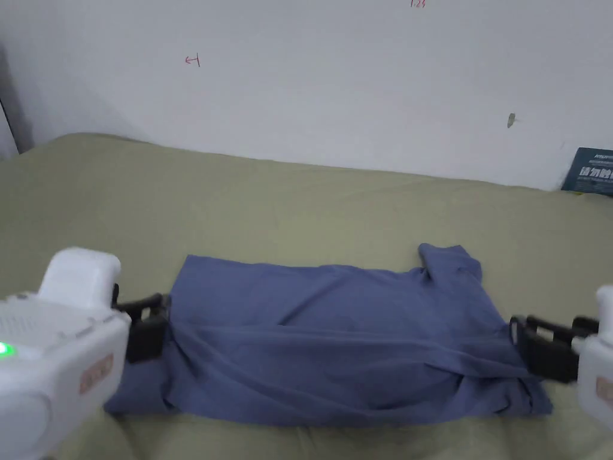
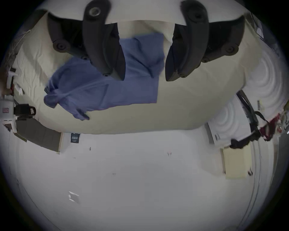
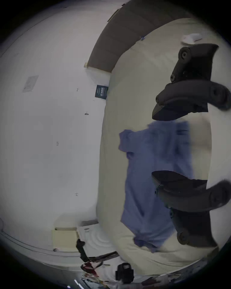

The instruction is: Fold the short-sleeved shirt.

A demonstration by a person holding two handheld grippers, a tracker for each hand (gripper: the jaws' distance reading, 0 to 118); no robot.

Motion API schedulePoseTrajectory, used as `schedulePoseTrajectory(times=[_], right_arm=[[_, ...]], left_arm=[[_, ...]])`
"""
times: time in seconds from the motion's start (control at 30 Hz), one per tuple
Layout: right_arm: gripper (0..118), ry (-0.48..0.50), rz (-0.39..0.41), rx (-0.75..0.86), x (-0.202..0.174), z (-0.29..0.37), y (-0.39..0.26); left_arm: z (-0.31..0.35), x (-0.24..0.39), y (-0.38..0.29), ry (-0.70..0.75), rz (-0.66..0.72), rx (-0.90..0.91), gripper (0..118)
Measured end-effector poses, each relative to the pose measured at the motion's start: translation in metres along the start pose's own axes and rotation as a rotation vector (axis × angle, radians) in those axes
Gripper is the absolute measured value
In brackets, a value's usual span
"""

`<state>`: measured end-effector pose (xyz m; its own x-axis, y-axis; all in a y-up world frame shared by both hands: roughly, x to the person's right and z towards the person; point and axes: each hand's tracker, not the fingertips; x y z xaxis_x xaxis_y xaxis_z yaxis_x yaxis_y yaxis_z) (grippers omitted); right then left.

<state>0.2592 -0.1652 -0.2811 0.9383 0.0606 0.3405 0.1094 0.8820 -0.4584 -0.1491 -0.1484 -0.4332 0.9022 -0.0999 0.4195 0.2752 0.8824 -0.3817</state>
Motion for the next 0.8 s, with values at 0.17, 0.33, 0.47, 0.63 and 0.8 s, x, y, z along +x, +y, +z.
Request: schedulePoseTrajectory(times=[0.17,0.33,0.47,0.63,0.8], right_arm=[[1,0.037,-0.008,-0.027,-0.047,0.069,-0.059],[1,0.048,-0.066,-0.084,-0.064,0.096,-0.101],[1,0.074,-0.032,-0.129,-0.071,0.095,-0.104],[1,0.106,-0.066,-0.104,-0.064,0.096,-0.093],[1,0.122,-0.046,-0.106,-0.051,0.084,-0.086]], left_arm=[[0.060,0.050,-0.051,-0.041,0.053,0.001,8],[0.082,0.068,-0.098,-0.077,0.094,-0.065,0],[0.072,0.060,-0.109,-0.051,0.051,-0.136,0],[0.019,0.003,-0.095,-0.037,0.275,-0.218,0],[-0.061,-0.046,-0.080,-0.046,0.359,-0.284,49]])
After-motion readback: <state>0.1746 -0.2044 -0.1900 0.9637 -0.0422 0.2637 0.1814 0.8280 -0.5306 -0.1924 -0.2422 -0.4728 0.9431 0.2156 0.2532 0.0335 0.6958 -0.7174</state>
